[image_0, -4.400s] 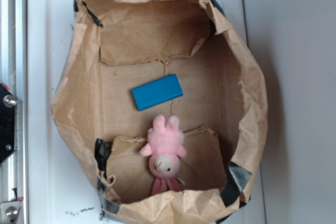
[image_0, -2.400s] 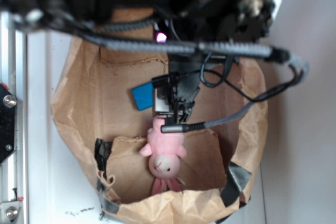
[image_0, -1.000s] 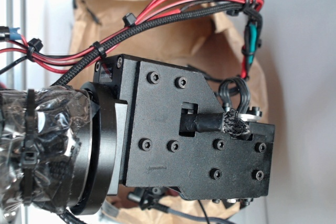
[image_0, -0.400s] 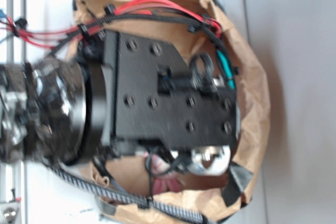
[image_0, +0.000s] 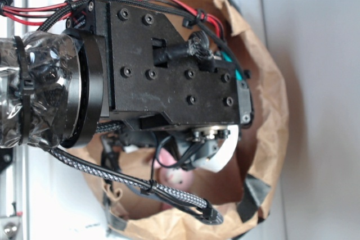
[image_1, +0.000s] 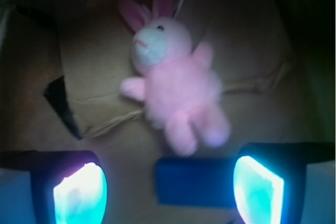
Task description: Grab the pink bunny.
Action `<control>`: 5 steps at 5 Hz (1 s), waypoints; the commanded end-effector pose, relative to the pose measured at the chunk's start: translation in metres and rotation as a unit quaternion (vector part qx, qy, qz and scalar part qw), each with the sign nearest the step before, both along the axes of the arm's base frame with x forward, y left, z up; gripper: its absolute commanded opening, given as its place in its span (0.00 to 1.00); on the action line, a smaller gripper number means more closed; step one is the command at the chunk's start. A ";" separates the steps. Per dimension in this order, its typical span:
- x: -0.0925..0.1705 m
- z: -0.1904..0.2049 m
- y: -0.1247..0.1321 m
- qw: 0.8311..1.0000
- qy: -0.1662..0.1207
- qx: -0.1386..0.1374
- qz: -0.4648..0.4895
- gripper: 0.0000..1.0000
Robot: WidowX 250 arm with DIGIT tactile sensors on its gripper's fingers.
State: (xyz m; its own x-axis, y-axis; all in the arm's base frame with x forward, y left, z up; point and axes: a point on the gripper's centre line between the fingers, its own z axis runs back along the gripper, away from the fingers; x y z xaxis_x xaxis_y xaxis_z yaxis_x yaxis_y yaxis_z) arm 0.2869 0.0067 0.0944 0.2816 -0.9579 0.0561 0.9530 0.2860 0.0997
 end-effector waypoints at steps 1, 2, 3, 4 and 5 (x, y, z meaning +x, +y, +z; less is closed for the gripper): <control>0.020 0.003 -0.009 0.998 -0.047 -0.022 -0.025 1.00; 0.026 0.003 -0.020 0.998 -0.047 -0.027 -0.031 1.00; 0.027 -0.012 -0.025 0.997 -0.034 -0.007 -0.070 1.00; 0.024 -0.018 -0.029 0.986 -0.040 -0.018 -0.163 1.00; 0.020 -0.022 -0.044 0.974 -0.037 -0.025 -0.220 1.00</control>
